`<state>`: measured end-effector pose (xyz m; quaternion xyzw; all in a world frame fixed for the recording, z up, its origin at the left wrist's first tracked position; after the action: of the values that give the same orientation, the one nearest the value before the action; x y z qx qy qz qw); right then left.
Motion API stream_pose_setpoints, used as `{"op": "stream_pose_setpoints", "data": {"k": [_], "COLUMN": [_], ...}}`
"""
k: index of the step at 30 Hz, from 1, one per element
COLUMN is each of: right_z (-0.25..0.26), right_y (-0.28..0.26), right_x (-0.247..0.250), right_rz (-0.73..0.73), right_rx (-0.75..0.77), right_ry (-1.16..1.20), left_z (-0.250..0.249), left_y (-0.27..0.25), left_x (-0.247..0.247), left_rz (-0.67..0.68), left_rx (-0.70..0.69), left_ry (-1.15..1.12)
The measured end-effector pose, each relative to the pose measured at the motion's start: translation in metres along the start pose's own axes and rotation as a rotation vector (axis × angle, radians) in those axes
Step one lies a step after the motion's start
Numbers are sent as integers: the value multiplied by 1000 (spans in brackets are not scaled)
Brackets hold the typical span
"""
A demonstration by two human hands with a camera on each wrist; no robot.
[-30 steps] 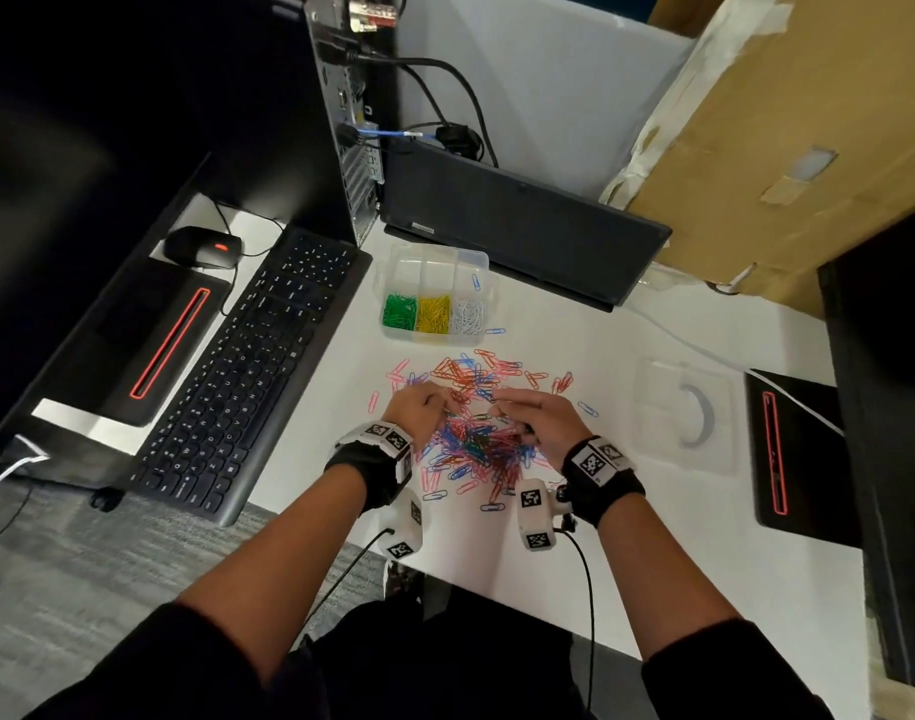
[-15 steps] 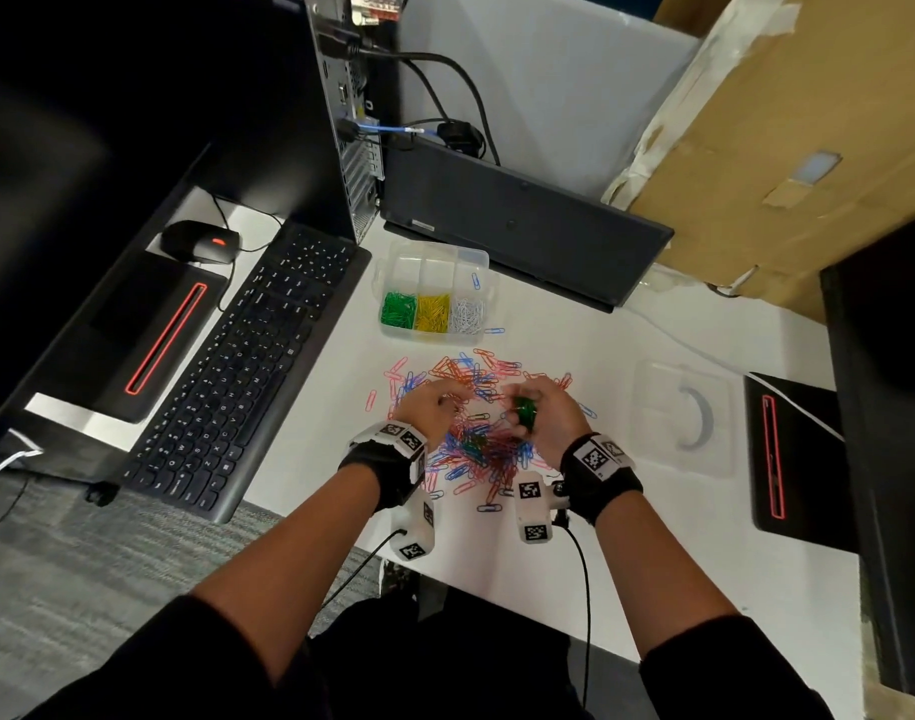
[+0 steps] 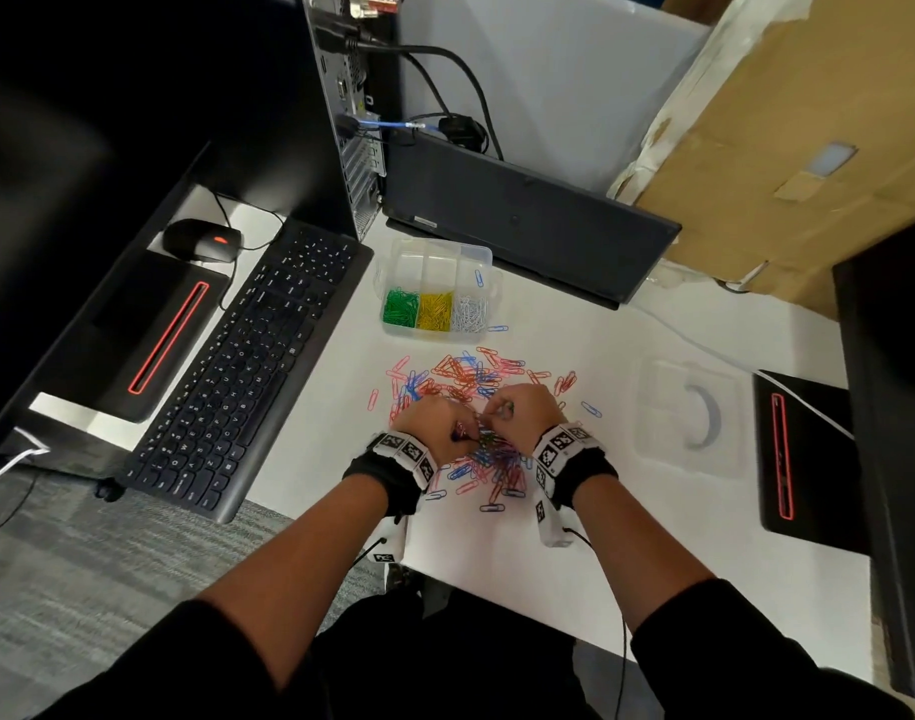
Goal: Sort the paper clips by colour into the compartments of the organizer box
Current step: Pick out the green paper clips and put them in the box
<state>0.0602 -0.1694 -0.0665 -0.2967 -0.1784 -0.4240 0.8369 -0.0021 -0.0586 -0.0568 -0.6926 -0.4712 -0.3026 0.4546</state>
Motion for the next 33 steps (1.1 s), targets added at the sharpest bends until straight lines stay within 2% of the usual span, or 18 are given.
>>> {"op": "stream_pose_setpoints", "data": {"k": [3,5,10,14,17,23,26,28,31,33], "right_z": [-6,-16,-35,-43,-44,-25,-24,-31,-41,-37], "right_y": [-1,-4,-28,-46,-54,-65,-61,-57,-54,-52], "right_x": [4,9,10,8,-5,-18,-21,-24,-25,-26], "right_rz": [7,-7,-3,-26,35,64,44,33,41,59], "right_rx": [-12,-39,-242,-300,-391,-516,-530,-565,-562,-538], "right_ry": [43,153,774,986,1189,1541,1607,1572,1275,1161], "left_z": [1,4,20,37,45,57,66,70,71,71], "left_y": [2,3,0,-4,-5,-9,-14,-16,-16,-15], "left_x": [-1,-4,2,9,13,19,22,21,17,13], "left_rz": [14,22,-50,-109,-161,-267,-315,-327,-293,-255], "left_rx": [6,11,74,159,206,279,319,333,316,298], "left_ry": [17,-23,-215,-253,-261,-475,-554,-598,-659,-678]}}
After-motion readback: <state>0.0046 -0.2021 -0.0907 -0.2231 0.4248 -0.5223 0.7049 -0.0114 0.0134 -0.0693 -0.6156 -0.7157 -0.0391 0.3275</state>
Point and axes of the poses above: each hand's wrist, its own y-axis towards the middle knuckle, its own x-axis out of the back of the hand, z = x × y, the point moved 9 cm from there along y, towards the middle knuckle, and after that the axes turned 12 degrees about y, right-handed, at the moved point
